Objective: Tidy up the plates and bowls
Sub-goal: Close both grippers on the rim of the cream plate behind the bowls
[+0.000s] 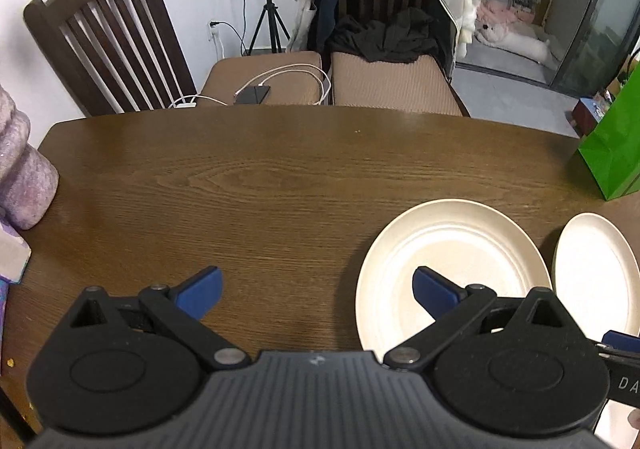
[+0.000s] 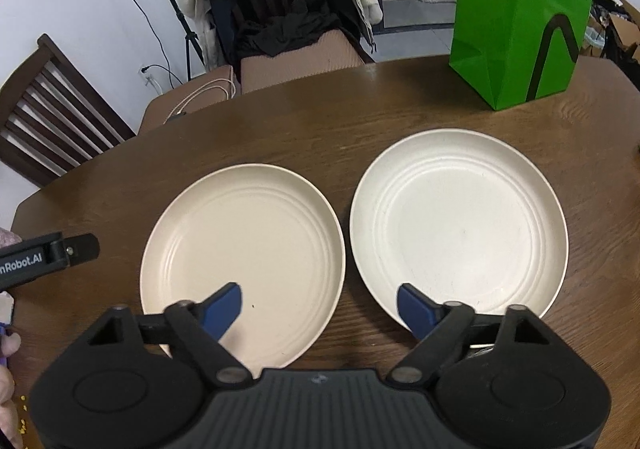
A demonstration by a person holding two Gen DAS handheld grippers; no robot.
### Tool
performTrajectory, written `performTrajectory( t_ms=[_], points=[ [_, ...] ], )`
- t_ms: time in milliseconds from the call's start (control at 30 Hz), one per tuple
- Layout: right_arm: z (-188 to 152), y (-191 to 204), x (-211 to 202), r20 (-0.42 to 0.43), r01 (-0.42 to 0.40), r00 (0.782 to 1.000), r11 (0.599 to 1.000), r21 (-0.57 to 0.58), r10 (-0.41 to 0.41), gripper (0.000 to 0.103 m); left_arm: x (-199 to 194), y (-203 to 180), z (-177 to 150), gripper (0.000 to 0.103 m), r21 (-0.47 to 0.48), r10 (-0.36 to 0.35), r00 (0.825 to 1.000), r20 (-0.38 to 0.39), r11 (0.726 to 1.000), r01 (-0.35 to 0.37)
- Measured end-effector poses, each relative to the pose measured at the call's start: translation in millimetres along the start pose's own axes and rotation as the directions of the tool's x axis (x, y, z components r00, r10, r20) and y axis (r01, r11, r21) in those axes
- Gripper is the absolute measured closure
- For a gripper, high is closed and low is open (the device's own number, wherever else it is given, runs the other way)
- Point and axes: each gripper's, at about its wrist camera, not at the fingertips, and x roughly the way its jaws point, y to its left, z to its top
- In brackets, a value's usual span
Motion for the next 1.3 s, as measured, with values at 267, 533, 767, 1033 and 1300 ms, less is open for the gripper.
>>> performTrajectory(
  t_ms=[267,533,767,1033,1300],
  points=[
    [-3.8,-5.0,16.9,-0.029,-0.03,0.999,0.999,0.014,0.03,0.042,16.8,-1.9,-2.7,0.001,0.005,0.001,1.0,-0.017,1.0,-0.001],
    [-3.8,-4.1,38.1,-0.064,-0.027,0.998,0.999,0.02,0.028,0.06,41.9,-2.9,-5.0,0.015,0.001,-0.019,0.999,-0.049,1.0,0.019],
    [-5.4,-3.0,54.6,-0.09,-0.016,0.996,1.0,0.022,0.018,0.069,59.4,-8.0,-7.9,0.018,0.014,-0.023,0.996,-0.084,1.0,0.025],
    [-6.5,-1.9,64.0,-0.108,-0.006,0.994,1.0,0.023,0.009,0.075,73.7,-13.4,-7.8,0.029,0.024,-0.029,0.993,-0.115,0.999,0.031],
    [-5.9,-1.1,68.2,-0.113,0.004,0.994,1.0,0.026,-0.001,0.081,84.6,-14.9,-9.6,0.054,0.034,-0.045,0.989,-0.142,0.998,0.05]
  ],
)
